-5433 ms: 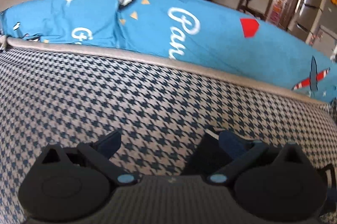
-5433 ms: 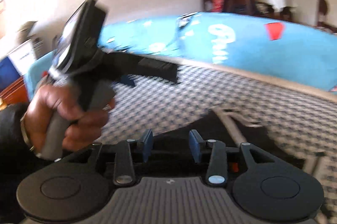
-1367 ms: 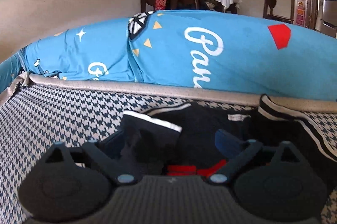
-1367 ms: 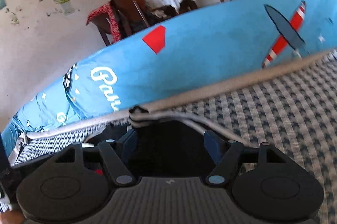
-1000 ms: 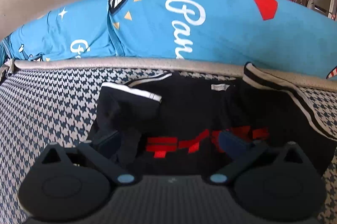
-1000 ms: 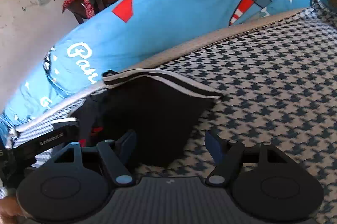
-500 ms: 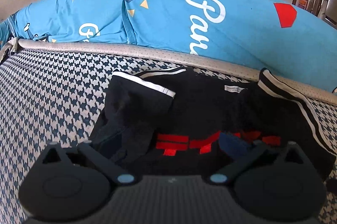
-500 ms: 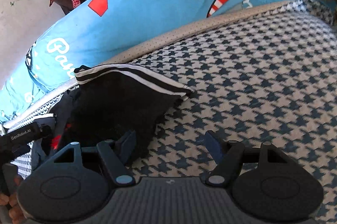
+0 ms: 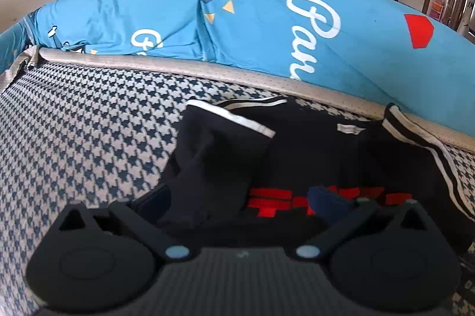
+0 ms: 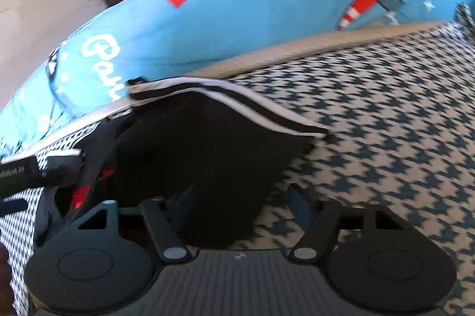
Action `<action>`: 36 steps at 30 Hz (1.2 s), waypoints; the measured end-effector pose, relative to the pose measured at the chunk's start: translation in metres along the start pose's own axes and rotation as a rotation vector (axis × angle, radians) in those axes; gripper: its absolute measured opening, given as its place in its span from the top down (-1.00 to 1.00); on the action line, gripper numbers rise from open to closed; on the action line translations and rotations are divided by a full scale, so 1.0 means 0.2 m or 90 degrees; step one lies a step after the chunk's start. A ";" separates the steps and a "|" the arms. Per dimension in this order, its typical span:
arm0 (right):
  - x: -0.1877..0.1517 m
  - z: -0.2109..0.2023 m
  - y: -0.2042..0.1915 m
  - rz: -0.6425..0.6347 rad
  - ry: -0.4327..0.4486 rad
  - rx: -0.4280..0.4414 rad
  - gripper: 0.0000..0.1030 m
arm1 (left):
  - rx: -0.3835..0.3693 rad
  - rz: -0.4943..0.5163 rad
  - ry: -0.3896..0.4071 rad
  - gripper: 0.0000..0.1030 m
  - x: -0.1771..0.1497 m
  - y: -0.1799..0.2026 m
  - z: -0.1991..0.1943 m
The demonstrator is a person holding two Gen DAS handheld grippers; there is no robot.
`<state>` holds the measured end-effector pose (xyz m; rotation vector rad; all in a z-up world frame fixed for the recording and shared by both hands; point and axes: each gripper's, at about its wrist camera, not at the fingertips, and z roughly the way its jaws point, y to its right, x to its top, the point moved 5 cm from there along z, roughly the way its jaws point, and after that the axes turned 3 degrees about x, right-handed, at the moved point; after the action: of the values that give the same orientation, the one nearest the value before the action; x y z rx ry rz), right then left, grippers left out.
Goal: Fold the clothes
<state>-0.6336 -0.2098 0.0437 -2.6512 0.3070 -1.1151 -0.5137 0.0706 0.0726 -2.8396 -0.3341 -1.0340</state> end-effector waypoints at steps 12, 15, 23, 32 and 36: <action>-0.01 0.00 -0.05 -0.024 0.034 -0.011 0.80 | -0.002 0.051 -0.017 -0.99 -0.07 -0.07 -0.08; 0.05 -0.09 -0.03 -0.021 0.078 -0.028 0.82 | -0.005 0.058 -0.013 -0.99 -0.07 -0.07 -0.11; 0.15 -0.34 0.16 0.023 0.155 -0.109 0.83 | -0.026 0.093 -0.008 -0.99 -0.12 0.01 -0.18; 0.17 -0.42 0.34 0.048 0.149 -0.158 0.84 | -0.068 0.134 -0.057 -1.00 -0.30 0.14 -0.19; 0.13 -0.38 0.42 0.089 0.096 -0.157 0.81 | -0.094 0.133 -0.078 -1.00 -0.36 0.19 -0.21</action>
<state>-0.6781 -0.3082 0.0870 -2.7040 0.6890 -1.3092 -0.5845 0.0144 0.0565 -2.9944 0.0323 -0.8797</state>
